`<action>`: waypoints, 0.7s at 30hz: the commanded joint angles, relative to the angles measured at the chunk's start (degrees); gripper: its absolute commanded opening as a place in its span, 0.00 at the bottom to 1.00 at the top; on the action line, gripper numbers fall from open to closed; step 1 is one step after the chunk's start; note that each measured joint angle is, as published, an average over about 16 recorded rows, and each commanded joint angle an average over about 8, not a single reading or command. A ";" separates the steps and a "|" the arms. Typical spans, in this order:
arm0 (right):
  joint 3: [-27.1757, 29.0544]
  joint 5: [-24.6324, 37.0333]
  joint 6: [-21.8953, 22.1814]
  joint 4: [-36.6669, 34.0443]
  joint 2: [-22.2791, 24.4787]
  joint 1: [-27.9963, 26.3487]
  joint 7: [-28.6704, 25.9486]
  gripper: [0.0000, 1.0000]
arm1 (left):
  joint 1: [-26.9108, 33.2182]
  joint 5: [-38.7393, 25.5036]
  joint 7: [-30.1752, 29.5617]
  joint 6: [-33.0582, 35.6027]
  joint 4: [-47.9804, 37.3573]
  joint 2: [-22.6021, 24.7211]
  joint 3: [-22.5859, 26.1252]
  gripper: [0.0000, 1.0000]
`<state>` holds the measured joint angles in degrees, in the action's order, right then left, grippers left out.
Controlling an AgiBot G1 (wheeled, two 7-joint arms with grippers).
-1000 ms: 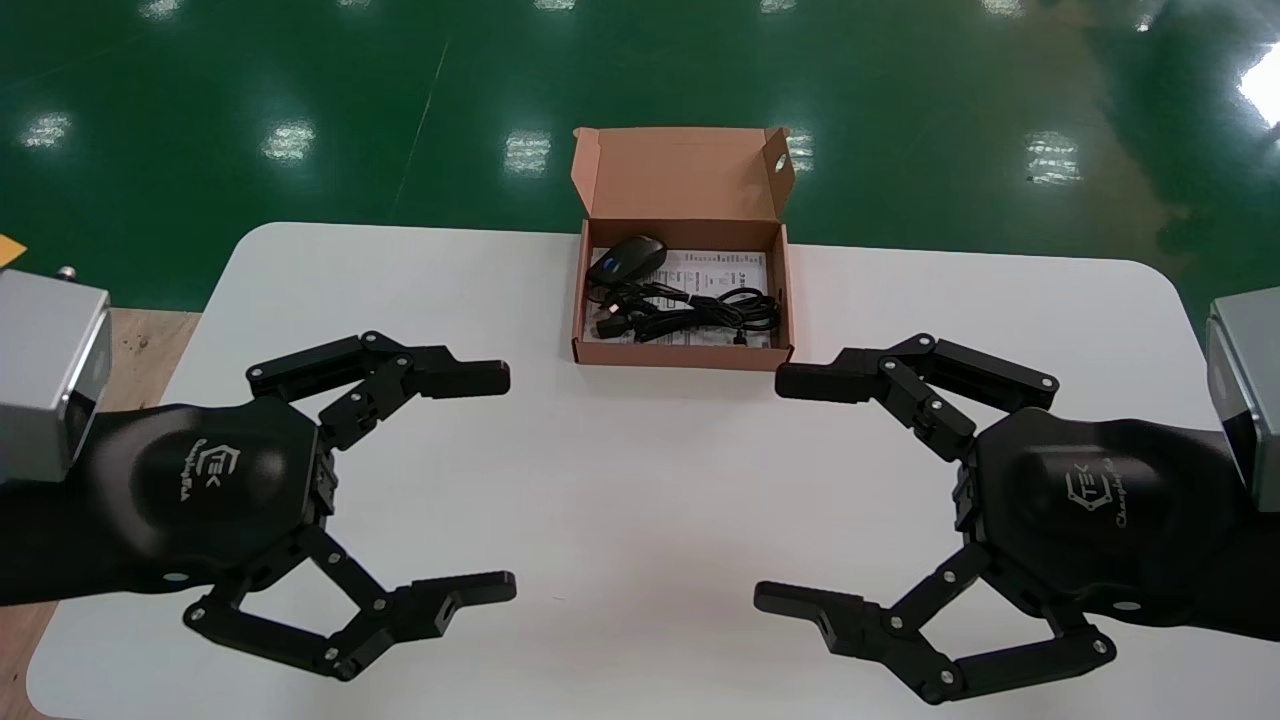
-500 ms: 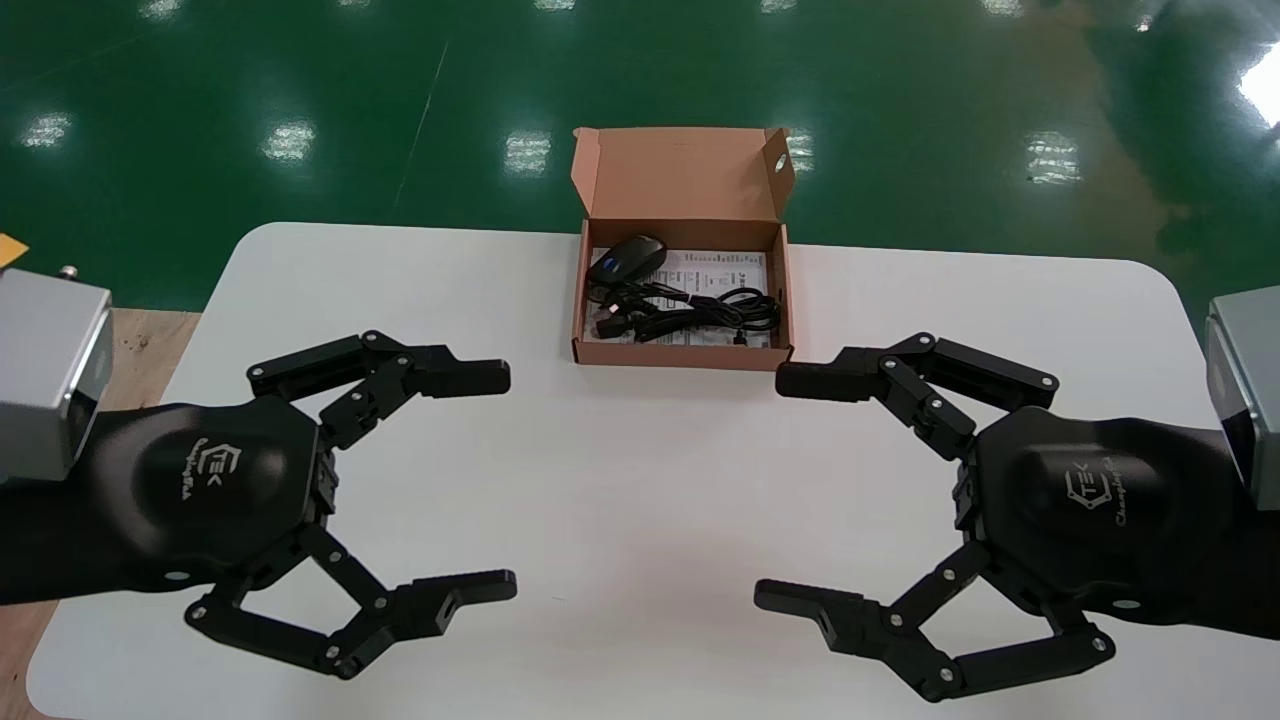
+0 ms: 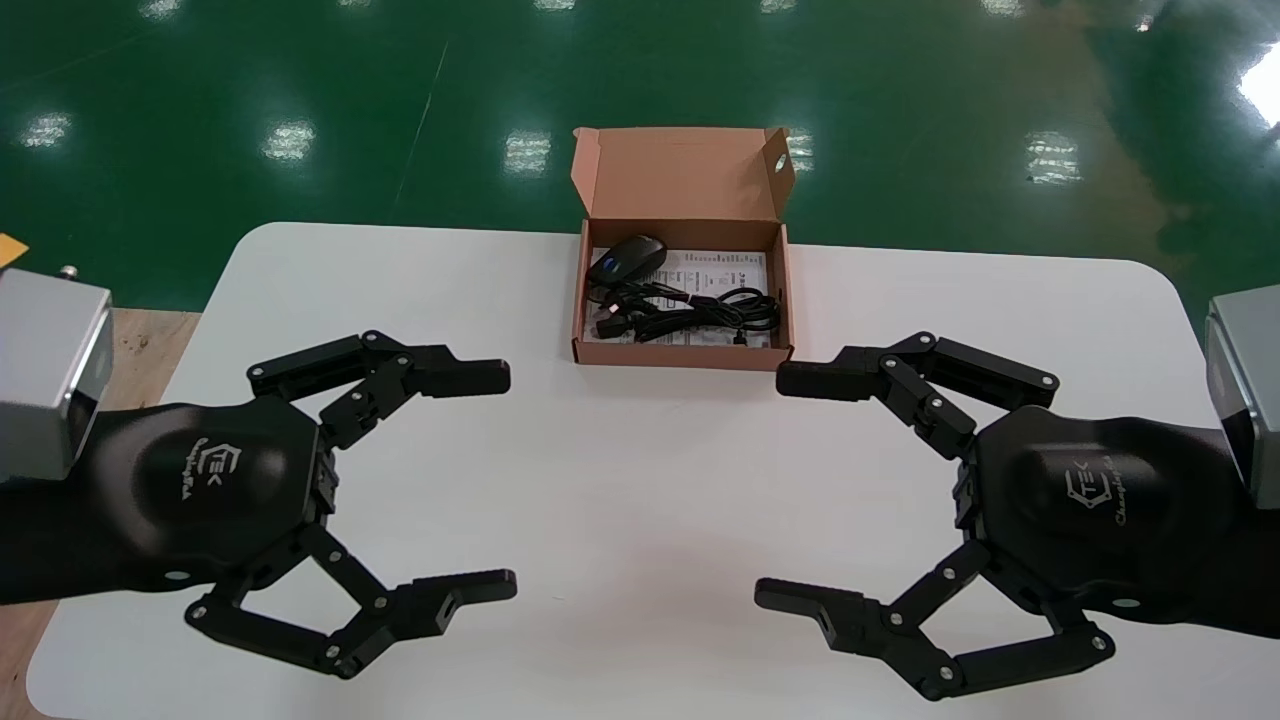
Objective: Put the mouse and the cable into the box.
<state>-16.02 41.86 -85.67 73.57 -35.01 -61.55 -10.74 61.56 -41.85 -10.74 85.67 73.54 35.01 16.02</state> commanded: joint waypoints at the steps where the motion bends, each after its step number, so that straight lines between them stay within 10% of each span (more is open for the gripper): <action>1: 0.00 0.00 0.00 -0.01 0.00 -0.01 0.00 1.00 | 0.00 0.00 0.00 0.00 0.00 0.00 0.00 1.00; 21: 0.00 0.01 0.00 -0.01 0.00 -0.01 0.00 1.00 | 0.00 0.00 0.00 0.00 0.00 0.00 0.00 1.00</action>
<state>-16.02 41.87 -85.67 73.55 -35.01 -61.56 -10.74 61.56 -41.85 -10.74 85.68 73.54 35.01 16.03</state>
